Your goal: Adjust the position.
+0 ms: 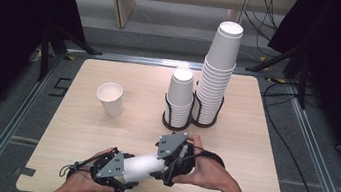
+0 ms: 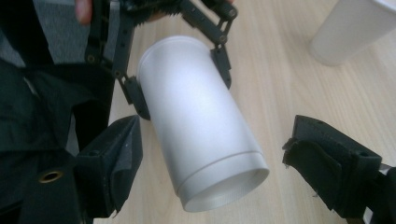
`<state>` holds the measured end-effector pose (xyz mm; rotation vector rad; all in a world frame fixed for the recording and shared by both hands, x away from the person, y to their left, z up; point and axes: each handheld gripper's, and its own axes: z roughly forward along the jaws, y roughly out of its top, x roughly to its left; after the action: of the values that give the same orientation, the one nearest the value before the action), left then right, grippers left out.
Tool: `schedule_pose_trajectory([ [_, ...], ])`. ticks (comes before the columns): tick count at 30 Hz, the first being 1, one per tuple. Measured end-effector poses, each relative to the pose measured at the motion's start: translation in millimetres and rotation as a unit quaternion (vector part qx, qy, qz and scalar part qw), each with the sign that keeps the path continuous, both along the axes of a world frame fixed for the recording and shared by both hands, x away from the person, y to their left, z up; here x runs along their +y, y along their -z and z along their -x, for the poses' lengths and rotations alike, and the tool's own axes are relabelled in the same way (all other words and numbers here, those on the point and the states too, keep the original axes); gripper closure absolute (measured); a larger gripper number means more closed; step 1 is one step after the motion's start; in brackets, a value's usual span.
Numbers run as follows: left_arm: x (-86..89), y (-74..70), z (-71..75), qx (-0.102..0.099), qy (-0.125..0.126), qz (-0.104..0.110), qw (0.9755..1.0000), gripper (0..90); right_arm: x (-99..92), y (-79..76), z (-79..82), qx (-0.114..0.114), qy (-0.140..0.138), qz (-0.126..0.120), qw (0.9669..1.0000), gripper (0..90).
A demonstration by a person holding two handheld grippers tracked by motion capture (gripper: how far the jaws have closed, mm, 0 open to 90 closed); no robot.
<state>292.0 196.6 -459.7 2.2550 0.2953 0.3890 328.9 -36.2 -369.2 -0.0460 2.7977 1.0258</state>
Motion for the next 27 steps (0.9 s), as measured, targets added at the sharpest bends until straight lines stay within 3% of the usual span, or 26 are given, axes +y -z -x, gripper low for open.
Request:
schedule_pose_trajectory([
  [1,1.2,-1.9,-0.6,-0.007,0.005,-0.019,0.9998,18.5,2.0,1.5,1.3,-0.005,0.000,0.007,1.0000,18.3],
  [4,-0.5,-1.9,2.5,0.003,0.006,-0.015,0.9999,18.4,9.3,7.9,4.6,-0.015,-0.016,0.031,0.9993,18.3],
  [8,-1.3,-4.7,4.6,-0.005,0.010,-0.016,0.9998,18.2,14.8,14.3,5.9,-0.037,-0.025,0.056,0.9974,18.2],
  [9,-1.5,-6.0,5.1,0.000,0.016,-0.018,0.9997,18.2,16.1,15.9,6.4,-0.036,-0.031,0.059,0.9971,18.1],
  [12,-1.6,-8.4,4.7,-0.014,0.024,-0.034,0.9990,18.1,19.4,19.4,7.6,-0.038,-0.042,0.071,0.9958,17.7],
  [13,-3.5,-6.8,7.5,-0.003,0.020,-0.013,0.9997,18.1,20.8,21.0,7.9,-0.034,-0.047,0.070,0.9958,17.3],
  [14,-3.0,-8.2,8.0,-0.005,0.025,-0.024,0.9994,18.1,21.7,22.0,7.8,-0.037,-0.050,0.075,0.9952,17.0],
  [17,-4.9,-8.6,9.6,-0.007,0.031,-0.022,0.9992,18.1,24.9,27.2,9.0,-0.038,-0.058,0.089,0.9936,17.0],
  [18,-4.4,-10.0,8.6,-0.015,0.038,-0.038,0.9984,18.1,26.0,28.8,8.8,-0.039,-0.063,0.093,0.9929,17.0],
  [20,-5.8,-9.7,11.3,-0.011,0.038,-0.029,0.9988,18.1,27.3,31.7,8.7,-0.041,-0.068,0.101,0.9917,17.0],
  [21,-5.9,-10.7,10.9,-0.016,0.043,-0.034,0.9984,18.1,28.0,33.3,8.9,-0.038,-0.069,0.101,0.9917,17.2],
  [22,-7.1,-9.6,11.8,-0.013,0.041,-0.023,0.9988,18.2,28.1,34.2,9.4,-0.035,-0.066,0.104,0.9917,17.5],
  [24,-6.4,-11.0,11.3,-0.018,0.047,-0.030,0.9983,18.2,28.0,35.7,10.6,-0.032,-0.057,0.120,0.9905,17.5],
  [27,-5.7,-12.9,11.9,-0.021,0.048,-0.031,0.9982,18.3,29.6,38.6,9.8,-0.038,-0.068,0.119,0.9898,18.0],
])
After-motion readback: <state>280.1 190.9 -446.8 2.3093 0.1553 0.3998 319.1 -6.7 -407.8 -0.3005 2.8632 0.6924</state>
